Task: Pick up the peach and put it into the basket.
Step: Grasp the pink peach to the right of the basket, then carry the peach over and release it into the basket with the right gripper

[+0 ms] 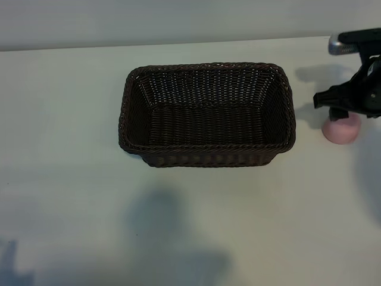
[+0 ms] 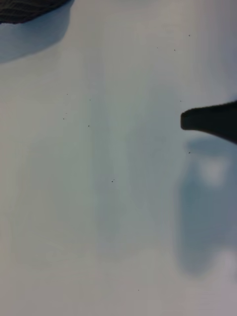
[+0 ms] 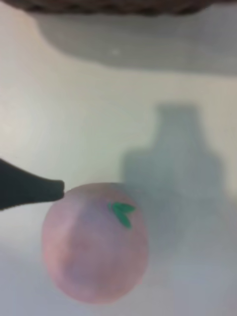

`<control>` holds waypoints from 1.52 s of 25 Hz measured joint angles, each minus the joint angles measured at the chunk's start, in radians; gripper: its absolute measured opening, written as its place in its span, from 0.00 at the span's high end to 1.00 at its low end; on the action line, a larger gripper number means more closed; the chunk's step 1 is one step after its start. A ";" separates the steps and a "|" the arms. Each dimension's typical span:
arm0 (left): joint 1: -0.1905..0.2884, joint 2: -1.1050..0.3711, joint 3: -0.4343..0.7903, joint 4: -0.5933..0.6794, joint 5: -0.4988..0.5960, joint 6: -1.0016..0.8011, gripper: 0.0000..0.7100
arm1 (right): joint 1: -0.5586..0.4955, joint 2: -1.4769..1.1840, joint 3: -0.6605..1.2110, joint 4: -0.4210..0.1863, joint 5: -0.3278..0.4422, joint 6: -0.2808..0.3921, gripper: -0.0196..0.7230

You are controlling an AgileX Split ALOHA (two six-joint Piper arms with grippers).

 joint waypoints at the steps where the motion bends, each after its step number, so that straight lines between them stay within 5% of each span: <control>1: 0.000 0.000 0.000 0.000 0.000 -0.001 0.16 | 0.000 0.015 0.000 0.003 -0.005 -0.002 0.17; 12: 0.000 0.000 0.000 0.000 0.000 0.000 0.16 | 0.000 0.115 -0.003 0.019 -0.056 -0.005 0.24; 14: 0.000 0.000 0.000 0.000 0.000 0.000 0.16 | 0.000 0.127 -0.005 0.019 -0.057 -0.005 0.34; 19: 0.000 0.000 0.000 0.000 0.000 0.000 0.16 | 0.000 0.132 -0.008 0.019 -0.057 -0.005 0.82; 21: 0.000 0.000 0.000 0.000 0.000 0.000 0.16 | 0.000 0.132 -0.008 0.019 -0.056 -0.005 0.90; 26: 0.000 0.000 0.000 0.000 0.000 0.000 0.16 | 0.000 0.123 -0.018 0.019 -0.031 -0.007 0.92; 38: 0.000 0.000 0.000 -0.023 0.000 -0.002 0.16 | 0.000 -0.071 -0.131 0.022 0.165 -0.033 0.92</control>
